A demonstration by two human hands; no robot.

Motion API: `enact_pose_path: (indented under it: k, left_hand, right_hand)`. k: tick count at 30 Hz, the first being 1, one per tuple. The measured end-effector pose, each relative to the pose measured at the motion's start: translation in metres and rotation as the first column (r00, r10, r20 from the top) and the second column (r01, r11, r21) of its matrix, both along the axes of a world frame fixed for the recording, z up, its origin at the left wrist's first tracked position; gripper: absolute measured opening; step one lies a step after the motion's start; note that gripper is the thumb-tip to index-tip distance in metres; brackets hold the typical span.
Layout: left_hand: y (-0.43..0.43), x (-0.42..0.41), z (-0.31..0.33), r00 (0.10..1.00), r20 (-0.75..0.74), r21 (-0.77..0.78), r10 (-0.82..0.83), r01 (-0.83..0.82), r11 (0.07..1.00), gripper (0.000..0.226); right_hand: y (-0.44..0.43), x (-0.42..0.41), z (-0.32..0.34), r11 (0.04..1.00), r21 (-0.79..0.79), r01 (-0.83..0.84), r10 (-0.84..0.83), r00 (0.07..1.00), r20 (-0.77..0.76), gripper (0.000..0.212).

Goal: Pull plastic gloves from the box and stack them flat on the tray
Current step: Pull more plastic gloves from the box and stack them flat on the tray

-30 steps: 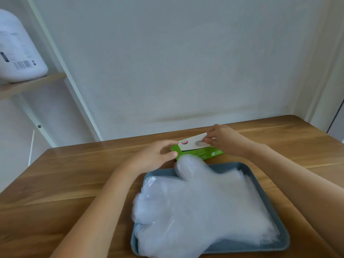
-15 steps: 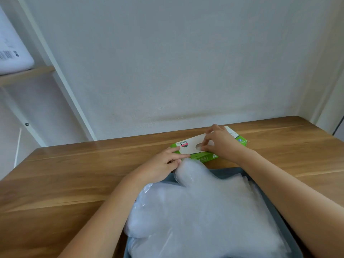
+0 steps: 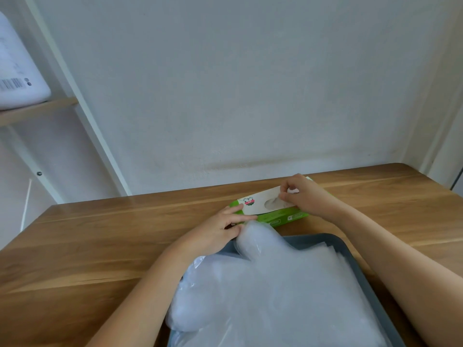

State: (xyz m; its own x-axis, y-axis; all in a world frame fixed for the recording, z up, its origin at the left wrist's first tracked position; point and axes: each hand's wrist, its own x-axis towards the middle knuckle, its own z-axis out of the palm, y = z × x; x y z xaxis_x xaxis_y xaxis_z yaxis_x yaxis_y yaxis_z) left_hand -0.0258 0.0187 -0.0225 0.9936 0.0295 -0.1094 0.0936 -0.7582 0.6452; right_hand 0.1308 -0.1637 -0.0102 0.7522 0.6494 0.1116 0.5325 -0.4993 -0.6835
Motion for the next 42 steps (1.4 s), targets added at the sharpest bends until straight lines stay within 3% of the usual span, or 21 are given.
enact_pose_path:
  k: [2, 4, 6, 8, 10, 14, 18, 19, 21, 23, 25, 27, 31, 36, 37, 39, 42]
  left_hand:
    - [-0.001, 0.000, 0.001, 1.000, 0.001, 0.003, 0.004, -0.004, 1.000, 0.042]
    - [-0.002, 0.001, 0.002, 1.000, -0.008, 0.020, 0.010, -0.009, 1.000, 0.043]
    - [-0.003, 0.001, 0.003, 1.000, -0.021, 0.032, 0.021, -0.020, 0.999, 0.043]
    - [-0.004, 0.001, 0.003, 0.999, -0.030, 0.041, 0.029, -0.028, 0.999, 0.043]
    - [-0.004, 0.002, 0.003, 0.999, -0.037, 0.048, 0.037, -0.035, 0.998, 0.044]
    - [-0.005, 0.005, 0.001, 0.999, -0.030, 0.081, 0.035, -0.032, 0.996, 0.045]
    - [-0.004, 0.003, 0.005, 0.999, 0.020, 0.069, 0.035, -0.036, 0.997, 0.039]
    - [-0.005, 0.001, 0.010, 0.996, 0.068, 0.013, 0.062, -0.063, 0.998, 0.034]
    - [-0.010, -0.006, 0.031, 0.976, 0.135, -0.284, 0.170, -0.126, 0.951, 0.029]
    - [-0.015, -0.013, 0.052, 0.964, 0.174, -0.549, 0.200, -0.074, 0.833, 0.064]
    - [-0.024, -0.019, 0.066, 0.963, 0.216, -0.617, 0.159, 0.009, 0.787, 0.094]
    - [-0.039, -0.028, 0.071, 0.971, 0.221, -0.656, 0.091, 0.078, 0.751, 0.099]
    - [-0.063, -0.044, 0.068, 0.985, 0.143, -0.714, 0.097, 0.035, 0.699, 0.088]
    - [-0.079, -0.060, 0.061, 0.979, 0.085, -0.746, 0.184, -0.060, 0.663, 0.048]
    - [-0.081, -0.064, 0.061, 0.975, 0.075, -0.771, 0.208, -0.076, 0.632, 0.039]
    - [-0.079, -0.067, 0.061, 0.961, 0.031, -0.862, 0.275, -0.114, 0.495, 0.031]
    - [-0.067, -0.068, 0.060, 0.946, -0.050, -0.958, 0.319, -0.136, 0.251, 0.022]
  right_hand:
    - [-0.003, 0.000, 0.003, 0.987, 0.155, 0.045, -0.016, 0.984, -0.180, 0.014]
    - [-0.007, 0.004, 0.004, 0.918, 0.383, 0.103, 0.075, 0.903, -0.422, 0.020]
    - [-0.011, 0.012, 0.002, 0.790, 0.575, 0.214, 0.173, 0.821, -0.544, 0.027]
    - [-0.015, 0.020, 0.005, 0.596, 0.717, 0.361, 0.328, 0.706, -0.628, 0.027]
    - [-0.018, 0.024, 0.014, 0.452, 0.795, 0.405, 0.473, 0.647, -0.598, 0.028]
    - [-0.023, 0.010, 0.045, 0.378, 0.898, 0.226, 0.601, 0.678, -0.424, 0.033]
    - [-0.030, -0.012, 0.076, 0.288, 0.935, 0.207, 0.692, 0.631, -0.353, 0.021]
    - [-0.032, -0.018, 0.080, 0.305, 0.934, 0.184, 0.702, 0.620, -0.351, 0.012]
    - [-0.034, -0.030, 0.086, 0.395, 0.911, 0.117, 0.699, 0.605, -0.381, 0.009]
    - [-0.037, -0.045, 0.089, 0.493, 0.868, 0.053, 0.665, 0.621, -0.415, 0.017]
    - [-0.038, -0.062, 0.091, 0.590, 0.808, -0.007, 0.601, 0.671, -0.433, 0.019]
    - [-0.039, -0.077, 0.090, 0.665, 0.743, -0.072, 0.553, 0.717, -0.425, 0.016]
    - [-0.041, -0.101, 0.090, 0.781, 0.606, -0.151, 0.418, 0.847, -0.328, 0.011]
    - [-0.044, -0.129, 0.094, 0.868, 0.468, -0.165, 0.260, 0.955, -0.146, 0.006]
    - [-0.046, -0.134, 0.093, 0.887, 0.425, -0.180, 0.235, 0.969, -0.079, 0.010]
    - [-0.054, -0.142, 0.087, 0.905, 0.337, -0.261, 0.240, 0.965, 0.103, 0.039]
    - [-0.069, -0.158, 0.080, 0.921, 0.003, -0.390, 0.364, 0.861, 0.355, 0.087]
